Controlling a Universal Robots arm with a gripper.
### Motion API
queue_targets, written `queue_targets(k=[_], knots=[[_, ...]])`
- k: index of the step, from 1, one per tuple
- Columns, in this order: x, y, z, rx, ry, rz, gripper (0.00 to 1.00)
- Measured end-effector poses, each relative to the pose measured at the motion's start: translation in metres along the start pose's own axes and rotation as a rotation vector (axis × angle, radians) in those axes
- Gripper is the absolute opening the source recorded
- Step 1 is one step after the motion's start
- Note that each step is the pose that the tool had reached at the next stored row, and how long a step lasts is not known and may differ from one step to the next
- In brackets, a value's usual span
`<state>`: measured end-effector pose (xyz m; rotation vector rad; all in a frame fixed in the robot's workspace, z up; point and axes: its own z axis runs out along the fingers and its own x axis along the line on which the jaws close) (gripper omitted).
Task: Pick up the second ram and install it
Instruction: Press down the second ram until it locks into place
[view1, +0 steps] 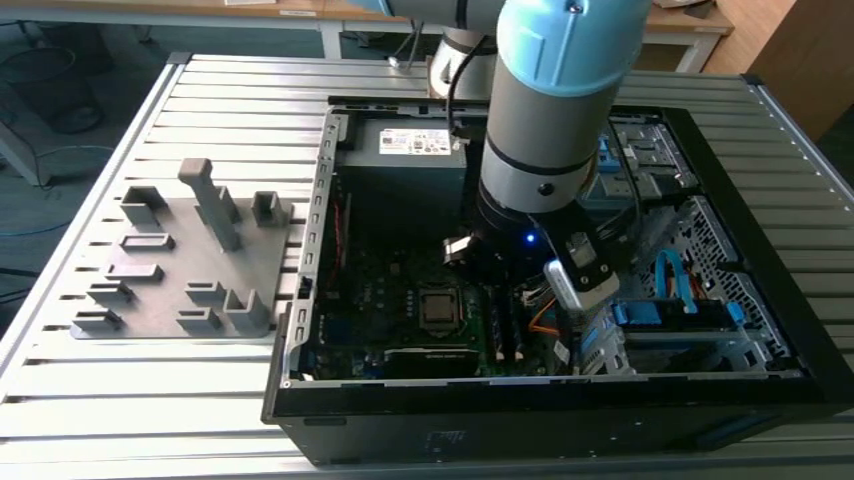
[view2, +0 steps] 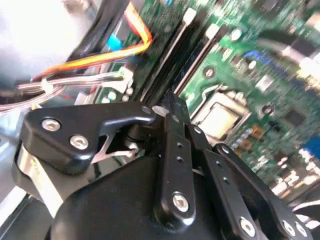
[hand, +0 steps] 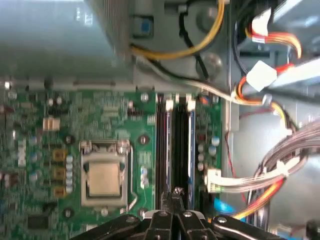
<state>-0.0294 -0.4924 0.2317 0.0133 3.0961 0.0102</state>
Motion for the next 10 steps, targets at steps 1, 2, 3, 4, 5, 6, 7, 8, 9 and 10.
queue_targets(k=[1,2,3,4,5,6,7,8,9,10], knots=[[0.0000,0.0045,0.0000,0.0002,0.0000,0.000,0.10],[0.0000,0.0094,0.0000,0.0002,0.0001,0.000,0.10],[0.0001,0.0128,0.0000,0.0002,0.0001,0.000,0.10],[0.0001,0.0142,-0.0004,0.0001,-0.0001,0.000,0.10],[-0.0001,0.0146,-0.0034,0.0006,0.0001,0.000,0.10],[-0.0003,0.0148,-0.0077,0.0003,0.0000,0.000,0.10],[-0.0005,0.0148,-0.0121,0.0002,-0.0001,0.000,0.10],[-0.0007,0.0149,-0.0168,0.0003,-0.0001,0.000,0.10],[-0.0008,0.0149,-0.0197,0.0001,-0.0001,0.000,0.10],[-0.0009,0.0149,-0.0218,0.0004,0.0000,0.000,0.10]])
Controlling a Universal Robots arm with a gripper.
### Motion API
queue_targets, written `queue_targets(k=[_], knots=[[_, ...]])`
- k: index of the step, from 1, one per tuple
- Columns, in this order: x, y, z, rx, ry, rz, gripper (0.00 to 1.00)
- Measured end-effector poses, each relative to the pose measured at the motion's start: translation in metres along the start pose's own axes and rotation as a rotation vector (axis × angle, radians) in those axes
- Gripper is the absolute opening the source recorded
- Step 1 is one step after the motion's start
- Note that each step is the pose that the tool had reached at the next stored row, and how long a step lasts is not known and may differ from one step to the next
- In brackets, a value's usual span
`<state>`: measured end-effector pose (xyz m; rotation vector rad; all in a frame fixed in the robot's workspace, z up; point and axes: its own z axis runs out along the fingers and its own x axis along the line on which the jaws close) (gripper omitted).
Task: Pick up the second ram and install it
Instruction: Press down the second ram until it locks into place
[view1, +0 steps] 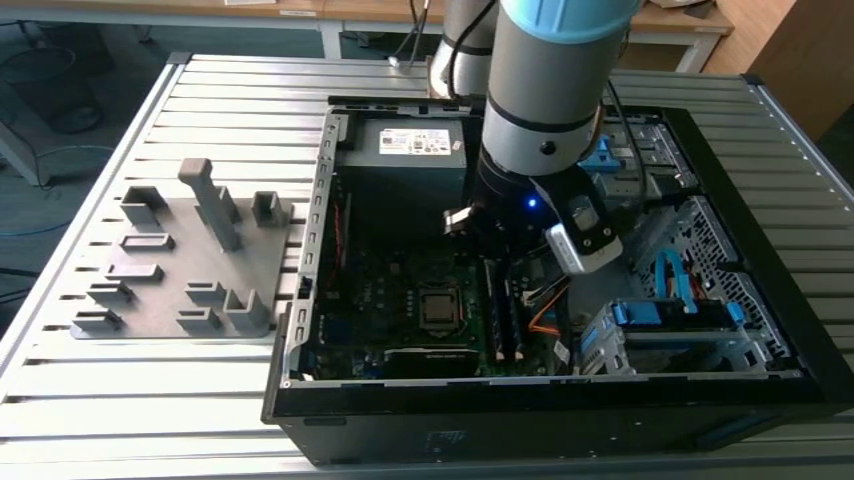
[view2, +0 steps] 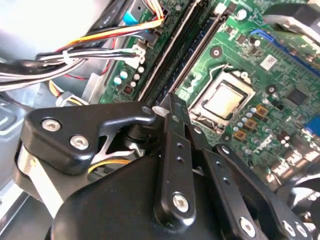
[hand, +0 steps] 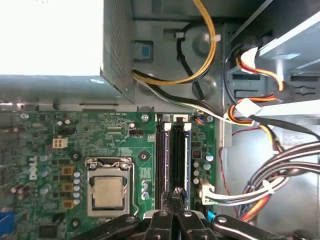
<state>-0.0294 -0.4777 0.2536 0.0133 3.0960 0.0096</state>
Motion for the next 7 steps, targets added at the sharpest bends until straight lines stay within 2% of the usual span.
queue_targets(k=[7], knots=[[-0.0001,0.0000,-0.0013,-0.0001,0.0000,0.000,0.10]])
